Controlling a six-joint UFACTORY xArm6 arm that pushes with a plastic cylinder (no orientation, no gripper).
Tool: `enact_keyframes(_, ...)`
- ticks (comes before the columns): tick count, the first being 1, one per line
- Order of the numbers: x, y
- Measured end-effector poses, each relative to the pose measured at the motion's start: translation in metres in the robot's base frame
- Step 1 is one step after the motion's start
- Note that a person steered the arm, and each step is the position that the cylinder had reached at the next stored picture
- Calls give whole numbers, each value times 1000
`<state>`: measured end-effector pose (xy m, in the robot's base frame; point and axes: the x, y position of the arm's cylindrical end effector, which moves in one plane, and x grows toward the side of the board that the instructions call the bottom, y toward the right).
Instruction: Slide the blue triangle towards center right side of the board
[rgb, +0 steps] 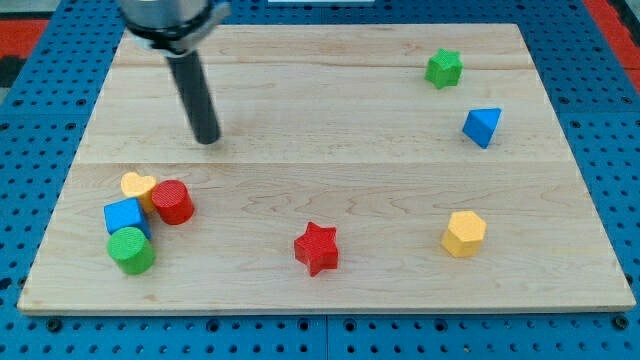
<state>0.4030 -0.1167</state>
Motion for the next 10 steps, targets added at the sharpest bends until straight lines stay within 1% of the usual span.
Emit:
enact_keyframes(1, 0, 36)
enact_keyframes(3, 0, 66)
enact_keyframes(5, 0, 159)
enact_keyframes(6, 0, 183)
enact_keyframes(8, 0, 254)
enact_keyframes(10, 0, 298)
